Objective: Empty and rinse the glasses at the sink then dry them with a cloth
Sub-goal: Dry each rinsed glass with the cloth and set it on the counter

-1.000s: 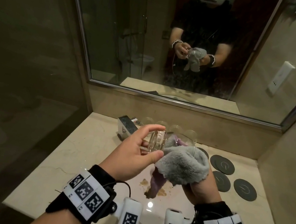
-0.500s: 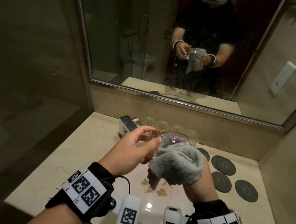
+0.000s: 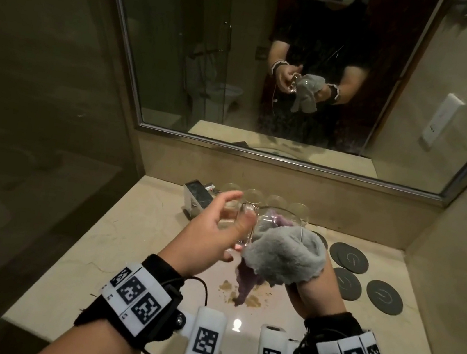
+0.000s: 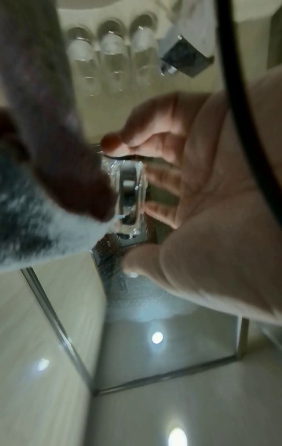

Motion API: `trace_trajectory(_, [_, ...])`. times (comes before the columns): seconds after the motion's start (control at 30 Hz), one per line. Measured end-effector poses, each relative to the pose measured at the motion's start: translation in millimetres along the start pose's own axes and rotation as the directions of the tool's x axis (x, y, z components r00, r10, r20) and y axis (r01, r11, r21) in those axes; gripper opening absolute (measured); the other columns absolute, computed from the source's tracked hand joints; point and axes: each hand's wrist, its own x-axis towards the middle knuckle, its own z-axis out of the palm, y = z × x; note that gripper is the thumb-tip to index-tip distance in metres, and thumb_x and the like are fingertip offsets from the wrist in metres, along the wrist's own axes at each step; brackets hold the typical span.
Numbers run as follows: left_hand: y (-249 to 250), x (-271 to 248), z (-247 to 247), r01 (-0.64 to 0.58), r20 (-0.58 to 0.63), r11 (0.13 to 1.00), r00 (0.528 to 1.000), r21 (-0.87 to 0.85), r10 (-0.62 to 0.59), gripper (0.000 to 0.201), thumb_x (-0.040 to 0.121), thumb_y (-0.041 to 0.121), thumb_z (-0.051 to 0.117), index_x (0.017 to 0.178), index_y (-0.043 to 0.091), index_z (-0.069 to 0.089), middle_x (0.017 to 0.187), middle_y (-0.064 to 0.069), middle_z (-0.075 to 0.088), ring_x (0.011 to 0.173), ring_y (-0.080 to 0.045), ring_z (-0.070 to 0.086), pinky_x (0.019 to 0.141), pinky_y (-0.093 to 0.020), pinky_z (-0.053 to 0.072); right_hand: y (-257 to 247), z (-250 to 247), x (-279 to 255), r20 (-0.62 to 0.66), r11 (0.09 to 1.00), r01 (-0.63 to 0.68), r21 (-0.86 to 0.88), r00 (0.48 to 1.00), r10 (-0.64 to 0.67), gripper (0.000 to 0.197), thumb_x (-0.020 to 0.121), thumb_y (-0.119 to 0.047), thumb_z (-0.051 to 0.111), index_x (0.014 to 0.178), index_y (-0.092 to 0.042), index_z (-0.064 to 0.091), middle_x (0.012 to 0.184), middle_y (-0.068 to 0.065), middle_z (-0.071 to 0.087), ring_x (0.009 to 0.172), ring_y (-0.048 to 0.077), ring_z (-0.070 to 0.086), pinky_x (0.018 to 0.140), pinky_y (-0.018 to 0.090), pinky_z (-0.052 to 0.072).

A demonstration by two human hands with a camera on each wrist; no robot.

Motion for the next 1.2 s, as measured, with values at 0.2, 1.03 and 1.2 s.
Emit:
trace_trajectory(0.2, [0.3, -1.6, -3.0, -0.108, 0.043, 0.988, 0.994, 0.114, 0.103, 0.045, 0.088, 0.028, 0.069, 0.127, 0.04, 0.05, 0.116, 0.029, 0.053, 0.086, 0.004, 0.062, 0.074, -0.02, 0.053, -0.8, 2.0, 1.1, 0.015, 0.997, -0.021, 0.072, 1.0, 0.02, 0.064, 0.047, -0.051, 0.09, 0.093, -0.012, 0.069, 0.081, 0.012, 0.071, 0.073, 0.032, 0.059, 0.061, 0.041, 0.048])
trace_trajectory(1.03, [-0.1, -4.0, -2.7, 0.026, -0.04, 1.0, 0.999, 0.015, -0.025, 0.056, 0.083, 0.057, 0.054, 0.13, 0.025, 0.051, 0.107, 0.003, 0.063, 0.07, -0.005, 0.064, 0.059, -0.025, 0.053, 1.5, 10.6, -1.3, 0.036, 0.994, 0.075, -0.076, 0.997, -0.072, 0.034, 0.062, -0.039, 0.078, 0.088, -0.017, 0.073, 0.087, 0.01, 0.072, 0.08, 0.022, 0.068, 0.067, 0.03, 0.055])
trace_trajectory(1.2, [-0.2, -7.6, -4.5, -0.11, 0.04, 0.98, 0.994, 0.166, 0.105, 0.045, 0.089, 0.035, 0.067, 0.129, 0.04, 0.047, 0.121, 0.024, 0.05, 0.09, 0.008, 0.058, 0.068, -0.015, 0.05, 7.7, 5.5, -1.6, 0.022, 0.989, -0.023, 0.144, 1.0, 0.02, 0.055, 0.051, -0.044, 0.09, 0.091, -0.01, 0.07, 0.08, 0.014, 0.069, 0.067, 0.025, 0.062, 0.051, 0.03, 0.051])
